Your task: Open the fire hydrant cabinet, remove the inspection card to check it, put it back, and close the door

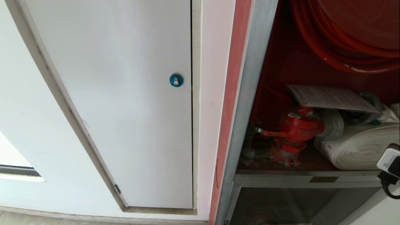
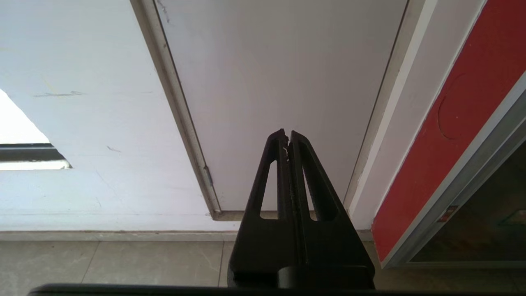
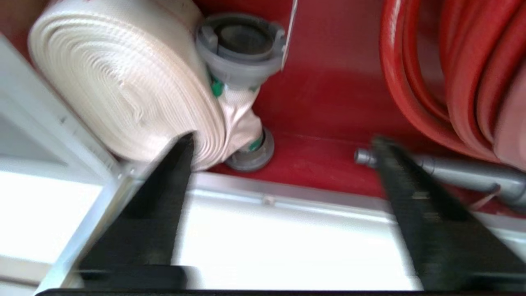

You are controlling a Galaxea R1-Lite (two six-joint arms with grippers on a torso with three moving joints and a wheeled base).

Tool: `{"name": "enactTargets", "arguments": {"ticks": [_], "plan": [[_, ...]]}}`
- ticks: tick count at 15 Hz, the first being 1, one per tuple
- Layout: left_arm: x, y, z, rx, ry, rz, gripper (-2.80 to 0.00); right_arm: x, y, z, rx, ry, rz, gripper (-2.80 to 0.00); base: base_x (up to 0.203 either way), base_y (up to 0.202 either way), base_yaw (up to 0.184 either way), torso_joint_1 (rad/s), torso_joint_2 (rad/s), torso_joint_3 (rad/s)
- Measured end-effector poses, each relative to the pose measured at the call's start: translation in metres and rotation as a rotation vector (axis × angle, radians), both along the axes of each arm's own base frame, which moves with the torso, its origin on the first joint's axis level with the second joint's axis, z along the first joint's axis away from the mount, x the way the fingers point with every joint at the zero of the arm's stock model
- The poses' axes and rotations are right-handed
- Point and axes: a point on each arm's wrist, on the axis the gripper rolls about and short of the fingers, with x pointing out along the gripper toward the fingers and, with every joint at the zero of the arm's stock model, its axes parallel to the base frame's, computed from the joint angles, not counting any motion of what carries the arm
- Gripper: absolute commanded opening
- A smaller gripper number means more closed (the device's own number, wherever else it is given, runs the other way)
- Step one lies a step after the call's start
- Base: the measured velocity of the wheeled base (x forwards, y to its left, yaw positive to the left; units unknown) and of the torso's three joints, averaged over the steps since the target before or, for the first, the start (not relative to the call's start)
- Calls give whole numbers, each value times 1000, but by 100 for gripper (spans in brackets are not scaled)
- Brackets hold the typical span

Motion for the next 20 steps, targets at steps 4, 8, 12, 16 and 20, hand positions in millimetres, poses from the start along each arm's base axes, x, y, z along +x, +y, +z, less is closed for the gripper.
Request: {"name": "enactTargets", "arguments": {"ticks": [4,8,12,16,20], "plan": [[0,0,0,0,0,0,-280,-37,3,4,1,-19,-19,-280,0,0,0,0,0,0],[0,0,0,0,1,0,-280,-69,6,-1,158,-66,-12,-280,0,0,0,0,0,0],[0,0,0,0,0,0,-280,-78,7,6,456,-212,2,-280,0,0,0,0,0,0],[0,0,0,0,0,0,-280,-85,8,16,803,-381,20,-280,0,0,0,0,0,0],[0,0,0,0,0,0,-280,-96,9,15,1169,-494,31,-280,0,0,0,0,0,0]]}}
